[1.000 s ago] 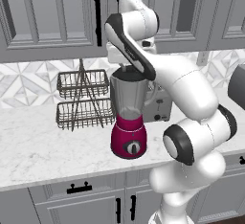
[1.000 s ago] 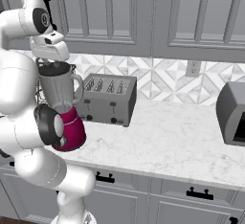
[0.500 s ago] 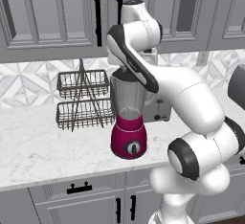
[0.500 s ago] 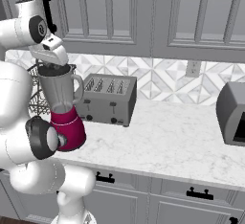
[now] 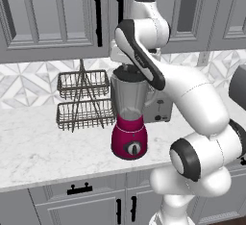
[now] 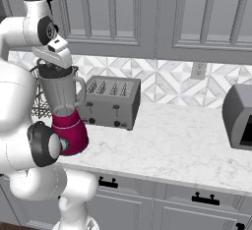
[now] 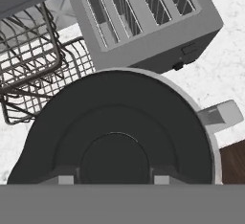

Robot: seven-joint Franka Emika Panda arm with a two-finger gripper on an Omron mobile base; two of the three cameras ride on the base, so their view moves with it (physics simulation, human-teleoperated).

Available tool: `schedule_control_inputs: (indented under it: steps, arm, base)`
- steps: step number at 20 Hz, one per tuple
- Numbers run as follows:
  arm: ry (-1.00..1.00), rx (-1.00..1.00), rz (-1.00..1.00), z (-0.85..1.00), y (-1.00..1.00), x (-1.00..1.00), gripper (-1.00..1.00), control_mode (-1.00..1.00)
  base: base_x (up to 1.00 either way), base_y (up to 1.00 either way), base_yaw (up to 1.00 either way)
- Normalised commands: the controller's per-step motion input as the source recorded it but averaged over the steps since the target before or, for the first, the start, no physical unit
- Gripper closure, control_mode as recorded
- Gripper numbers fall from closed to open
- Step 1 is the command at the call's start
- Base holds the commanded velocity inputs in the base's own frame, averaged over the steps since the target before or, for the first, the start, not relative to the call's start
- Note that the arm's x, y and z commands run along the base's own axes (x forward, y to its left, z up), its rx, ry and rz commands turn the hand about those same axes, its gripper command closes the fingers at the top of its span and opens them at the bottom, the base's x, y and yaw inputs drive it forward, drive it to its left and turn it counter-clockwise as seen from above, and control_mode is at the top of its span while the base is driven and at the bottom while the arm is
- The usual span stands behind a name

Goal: Close the lid blender by securely placing the lid on top.

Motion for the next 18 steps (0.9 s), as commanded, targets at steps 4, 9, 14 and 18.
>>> schedule_control_inputs:
  steps: [4,9,14,18]
  arm:
    - [0.00,0.00,0.00,0.00,0.01,-0.02,-1.00,-1.00]
    - [0.00,0.00,0.00,0.00,0.00,0.00,-1.00,-1.00]
    - [-0.05,0.00,0.02,0.00,-0.06,-0.29,-1.00,-1.00]
    - [-0.46,0.19,0.03,-0.24,-0.79,-1.00,-1.00,-1.00]
  base:
    - [0.00,0.00,0.00]
    - [0.00,0.00,0.00]
    - [0.00,0.00,0.00]
    - [0.00,0.00,0.00]
